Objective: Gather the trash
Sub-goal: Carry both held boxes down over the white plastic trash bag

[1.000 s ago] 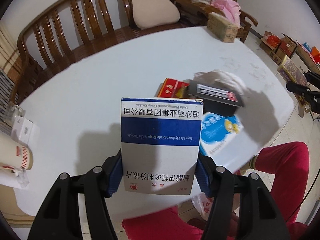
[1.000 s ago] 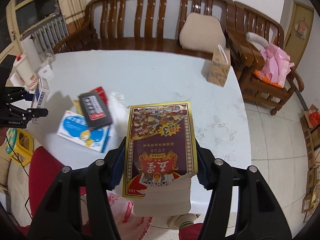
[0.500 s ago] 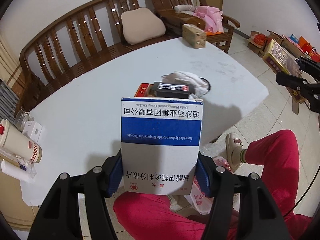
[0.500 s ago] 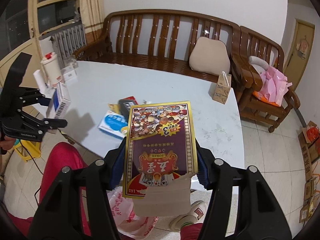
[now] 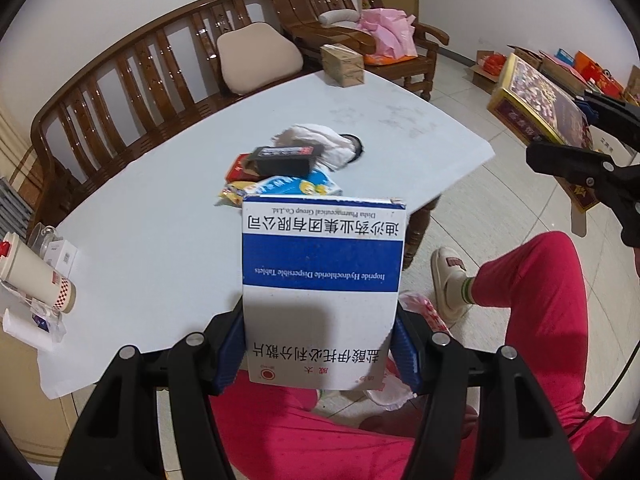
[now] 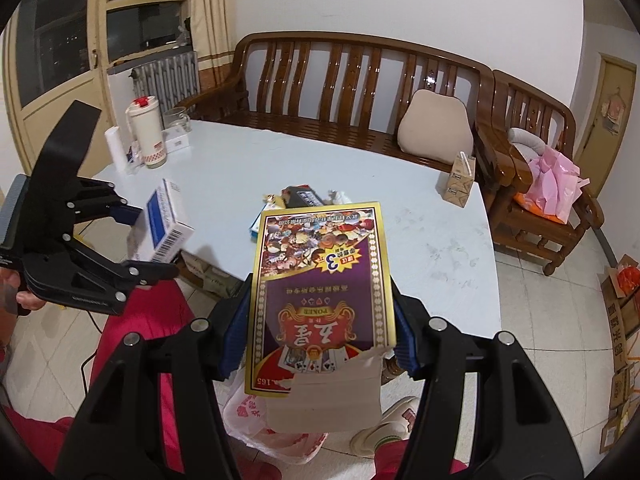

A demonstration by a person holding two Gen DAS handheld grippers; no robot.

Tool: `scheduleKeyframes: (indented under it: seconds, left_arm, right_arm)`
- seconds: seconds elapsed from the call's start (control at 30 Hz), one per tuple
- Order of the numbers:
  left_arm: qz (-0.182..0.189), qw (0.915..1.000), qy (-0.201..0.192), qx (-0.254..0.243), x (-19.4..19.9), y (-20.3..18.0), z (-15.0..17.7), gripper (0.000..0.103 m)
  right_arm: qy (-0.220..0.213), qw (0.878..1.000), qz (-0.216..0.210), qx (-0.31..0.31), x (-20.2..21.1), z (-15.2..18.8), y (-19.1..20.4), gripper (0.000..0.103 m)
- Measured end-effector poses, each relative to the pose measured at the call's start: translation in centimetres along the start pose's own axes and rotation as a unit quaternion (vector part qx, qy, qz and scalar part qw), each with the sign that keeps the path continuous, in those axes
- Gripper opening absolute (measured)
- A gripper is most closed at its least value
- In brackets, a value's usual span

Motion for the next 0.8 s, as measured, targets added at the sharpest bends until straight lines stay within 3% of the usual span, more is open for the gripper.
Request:
scheduleKeyframes:
  seconds: [0.8]
  left_arm:
    - [0.036, 0.9985, 0.038, 0.014, -3.7, -4.5, 5.0, 0.06]
  right_arm:
    - [0.049, 0.999, -0.02, -0.012, -1.1, 6.6, 3.3, 0.059]
Point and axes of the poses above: each gripper's, at about its wrist camera, not at the fingertips, and x roughly against the way its jaws point, y to its left, z to its underside, the point moved 6 cm from there along -x, roughly the way its jaws point, and after that the axes turned 10 degrees about -y, right-handed, at the moved point
